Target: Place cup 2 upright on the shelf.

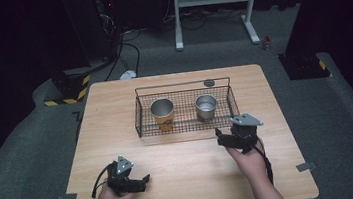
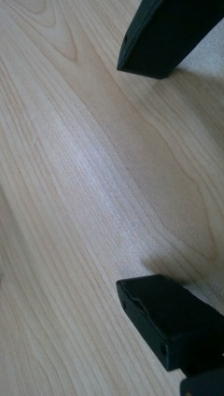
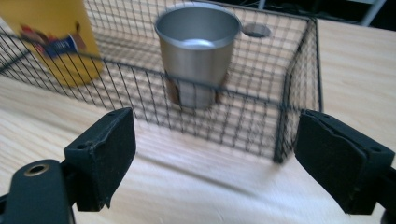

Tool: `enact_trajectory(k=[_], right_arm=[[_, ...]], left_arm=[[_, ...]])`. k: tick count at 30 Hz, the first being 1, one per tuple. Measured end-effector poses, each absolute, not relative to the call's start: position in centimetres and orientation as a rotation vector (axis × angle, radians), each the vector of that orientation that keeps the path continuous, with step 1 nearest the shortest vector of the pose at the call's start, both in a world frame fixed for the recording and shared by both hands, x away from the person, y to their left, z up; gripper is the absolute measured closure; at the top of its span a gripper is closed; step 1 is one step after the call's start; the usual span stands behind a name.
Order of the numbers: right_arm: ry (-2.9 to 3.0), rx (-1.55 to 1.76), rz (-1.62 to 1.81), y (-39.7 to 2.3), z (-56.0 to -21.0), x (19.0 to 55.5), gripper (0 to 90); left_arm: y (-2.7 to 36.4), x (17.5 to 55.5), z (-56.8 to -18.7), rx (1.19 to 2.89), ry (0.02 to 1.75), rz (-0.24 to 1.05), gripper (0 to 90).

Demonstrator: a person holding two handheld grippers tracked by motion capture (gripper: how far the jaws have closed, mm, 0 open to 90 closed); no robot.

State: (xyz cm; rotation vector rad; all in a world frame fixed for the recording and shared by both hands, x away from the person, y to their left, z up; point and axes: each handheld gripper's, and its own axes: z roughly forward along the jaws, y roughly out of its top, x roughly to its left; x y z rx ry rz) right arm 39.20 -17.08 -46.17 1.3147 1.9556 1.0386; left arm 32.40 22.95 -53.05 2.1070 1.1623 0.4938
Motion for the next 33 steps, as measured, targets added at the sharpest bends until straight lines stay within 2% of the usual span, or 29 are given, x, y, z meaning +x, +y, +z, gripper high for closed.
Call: enact_trajectory(k=[17, 33], right_arm=[[2.101, 1.461, 0.838, -21.4, -52.4, 35.7, 12.9], [2.047, 1.510, 0.847, -21.2, -52.5, 35.1, 13.1]], left_arm=[[22.9, 32.5, -53.1, 2.103, 1.172, 0.495, 0.3], [22.9, 32.5, -53.1, 2.094, 1.184, 0.501, 0.3]])
